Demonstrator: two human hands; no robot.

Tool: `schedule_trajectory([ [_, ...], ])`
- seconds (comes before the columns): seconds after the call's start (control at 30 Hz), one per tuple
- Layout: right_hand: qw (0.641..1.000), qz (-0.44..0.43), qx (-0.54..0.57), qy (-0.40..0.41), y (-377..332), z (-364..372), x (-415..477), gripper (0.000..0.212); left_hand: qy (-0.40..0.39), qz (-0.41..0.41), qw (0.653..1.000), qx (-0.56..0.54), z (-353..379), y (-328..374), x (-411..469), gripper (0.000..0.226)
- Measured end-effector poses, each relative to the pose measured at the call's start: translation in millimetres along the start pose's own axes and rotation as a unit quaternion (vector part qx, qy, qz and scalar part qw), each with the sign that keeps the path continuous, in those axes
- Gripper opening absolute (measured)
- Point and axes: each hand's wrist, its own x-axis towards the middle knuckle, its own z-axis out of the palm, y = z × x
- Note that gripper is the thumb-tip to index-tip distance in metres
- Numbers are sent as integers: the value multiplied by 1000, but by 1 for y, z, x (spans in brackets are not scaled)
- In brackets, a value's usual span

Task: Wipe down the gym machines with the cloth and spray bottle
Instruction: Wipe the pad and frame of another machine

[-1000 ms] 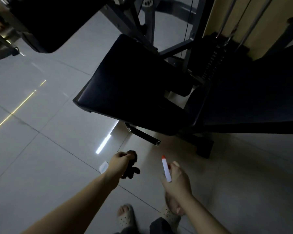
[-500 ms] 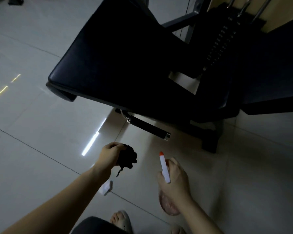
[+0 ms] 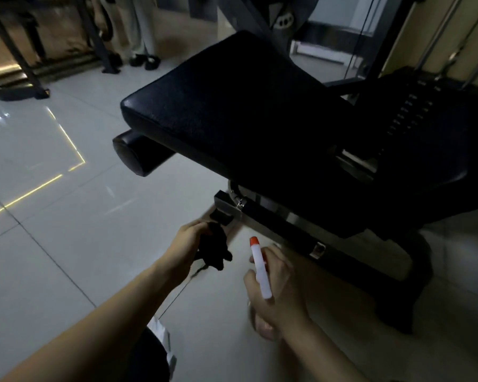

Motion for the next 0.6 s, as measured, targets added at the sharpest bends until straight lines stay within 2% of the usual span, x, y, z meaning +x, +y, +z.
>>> schedule_trajectory([
  [0.13,998,-45,6,39,14,28,12,6,71,56,994,-54,-5,-33,23,25],
  [0.27,995,-72,30,69,8,37,18,19,104,66,986,-114,-4,-56,24,25],
  [0.4,995,-76,20,56,-6,35,29,9,123,74,981,-127,-4,-62,16,25],
  [0.47,997,-64,22,47,-8,32,35,17,133,90,978,-130,-6,-56,15,22],
  [0.57,996,-71,41,38,-4,29,32,7,129,114,976,-134,-6,-48,14,18],
  [0.6,995,-77,48,37,0,29,28,15,130,120,975,-134,-4,-46,13,20],
])
